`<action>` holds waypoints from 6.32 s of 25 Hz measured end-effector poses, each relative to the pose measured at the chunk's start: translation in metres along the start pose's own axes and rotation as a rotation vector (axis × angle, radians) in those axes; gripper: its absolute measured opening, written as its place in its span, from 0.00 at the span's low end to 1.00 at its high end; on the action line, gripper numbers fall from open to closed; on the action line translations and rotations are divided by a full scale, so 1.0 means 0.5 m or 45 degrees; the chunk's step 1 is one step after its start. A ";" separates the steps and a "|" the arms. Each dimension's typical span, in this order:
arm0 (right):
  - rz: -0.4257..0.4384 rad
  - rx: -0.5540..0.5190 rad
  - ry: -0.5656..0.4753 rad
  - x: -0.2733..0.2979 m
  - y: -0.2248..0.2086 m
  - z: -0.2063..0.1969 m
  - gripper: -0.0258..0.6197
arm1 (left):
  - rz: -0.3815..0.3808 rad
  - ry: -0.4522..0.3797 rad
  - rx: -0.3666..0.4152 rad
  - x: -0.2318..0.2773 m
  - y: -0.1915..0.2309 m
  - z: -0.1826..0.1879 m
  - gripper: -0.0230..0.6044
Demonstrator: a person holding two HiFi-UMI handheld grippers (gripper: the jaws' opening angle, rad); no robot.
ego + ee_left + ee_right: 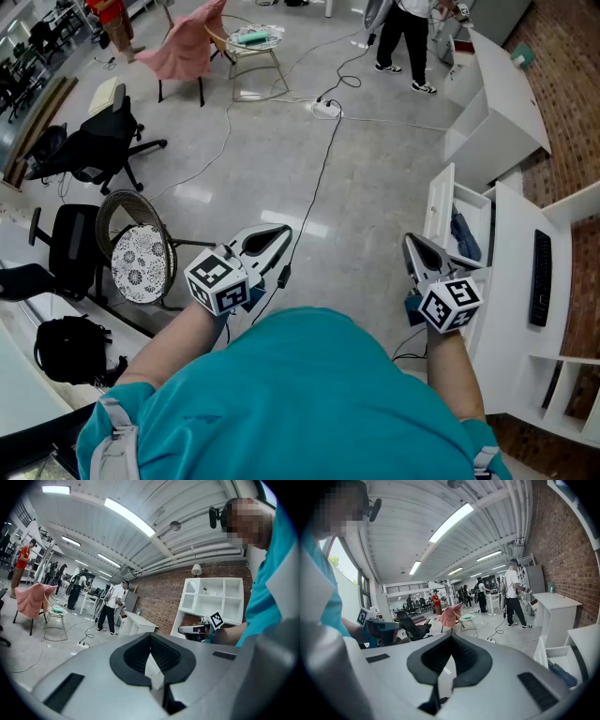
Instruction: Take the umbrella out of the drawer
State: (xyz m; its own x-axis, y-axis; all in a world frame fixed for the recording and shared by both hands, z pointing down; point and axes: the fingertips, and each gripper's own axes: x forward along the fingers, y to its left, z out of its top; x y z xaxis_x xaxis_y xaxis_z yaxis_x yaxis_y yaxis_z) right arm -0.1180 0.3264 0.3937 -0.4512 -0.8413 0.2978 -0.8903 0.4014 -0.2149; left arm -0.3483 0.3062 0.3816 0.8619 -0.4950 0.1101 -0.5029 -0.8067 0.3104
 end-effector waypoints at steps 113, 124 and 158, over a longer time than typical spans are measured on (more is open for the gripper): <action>-0.074 0.052 -0.047 0.640 -0.760 0.340 0.07 | -0.152 0.087 -0.035 0.894 0.601 0.293 0.06; -0.394 0.172 -0.108 0.458 -0.887 0.278 0.08 | -0.509 0.289 0.046 1.078 0.444 0.231 0.06; -0.735 0.089 1.264 -0.003 -1.133 -0.662 0.47 | -1.357 0.913 0.278 1.403 -0.231 -0.299 0.06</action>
State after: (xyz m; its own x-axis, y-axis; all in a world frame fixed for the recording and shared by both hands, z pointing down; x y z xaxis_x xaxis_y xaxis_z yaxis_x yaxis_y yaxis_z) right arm 0.3670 0.2202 0.8229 0.1459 -0.2250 0.9634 -0.9887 0.0017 0.1501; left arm 0.3242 0.1005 0.5640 0.6495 0.6442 0.4040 0.5038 -0.7625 0.4058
